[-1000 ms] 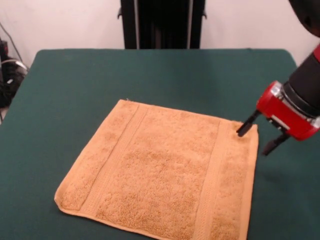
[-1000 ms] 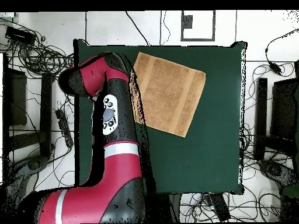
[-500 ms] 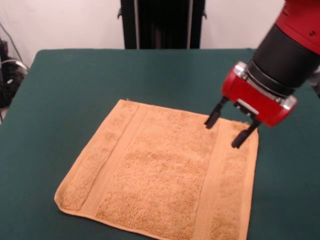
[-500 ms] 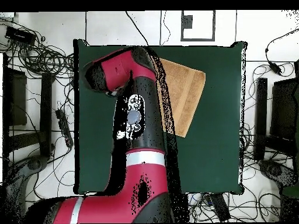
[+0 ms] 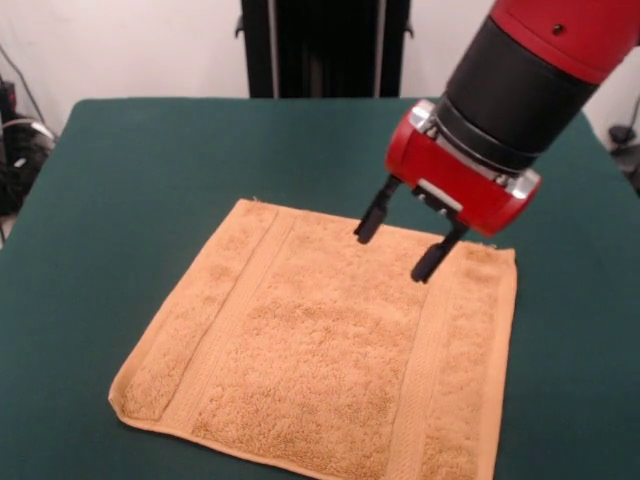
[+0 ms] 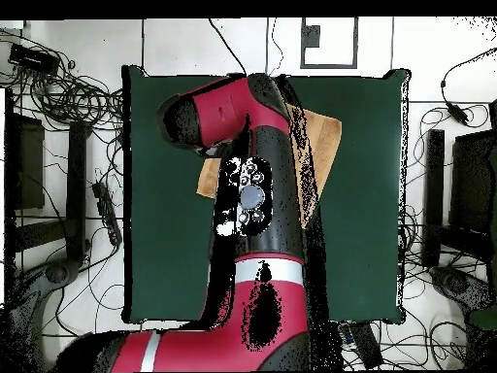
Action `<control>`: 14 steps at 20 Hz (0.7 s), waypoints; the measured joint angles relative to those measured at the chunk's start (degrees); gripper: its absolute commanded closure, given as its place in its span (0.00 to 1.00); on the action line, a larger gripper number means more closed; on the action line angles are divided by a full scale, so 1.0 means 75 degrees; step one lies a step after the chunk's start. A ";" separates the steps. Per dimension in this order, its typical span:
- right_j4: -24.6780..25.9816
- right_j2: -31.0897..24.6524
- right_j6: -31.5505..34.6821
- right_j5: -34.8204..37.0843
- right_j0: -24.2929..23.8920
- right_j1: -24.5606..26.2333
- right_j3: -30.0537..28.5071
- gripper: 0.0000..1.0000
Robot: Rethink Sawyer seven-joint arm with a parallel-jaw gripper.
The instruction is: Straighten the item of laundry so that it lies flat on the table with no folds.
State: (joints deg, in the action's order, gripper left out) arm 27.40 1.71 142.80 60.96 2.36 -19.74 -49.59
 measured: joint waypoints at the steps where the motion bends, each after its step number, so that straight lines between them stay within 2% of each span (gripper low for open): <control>1: 0.0002 -0.0001 -0.0124 0.0000 -0.0049 0.0000 0.0000 0.00; 3: 0.0002 -0.0004 -0.0260 0.0002 -0.0105 0.0001 0.0000 0.00; 4: 0.0002 -0.0008 -0.0553 0.0003 -0.0222 0.0001 0.0000 1.00; 9: 0.0002 -0.0011 -0.0857 0.0114 -0.0302 0.0000 0.0000 1.00; 14: 0.0000 -0.0116 -0.1354 0.0625 -0.0462 0.0001 0.0001 1.00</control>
State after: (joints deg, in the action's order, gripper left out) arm 27.40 0.84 132.65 65.65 -1.10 -19.73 -49.58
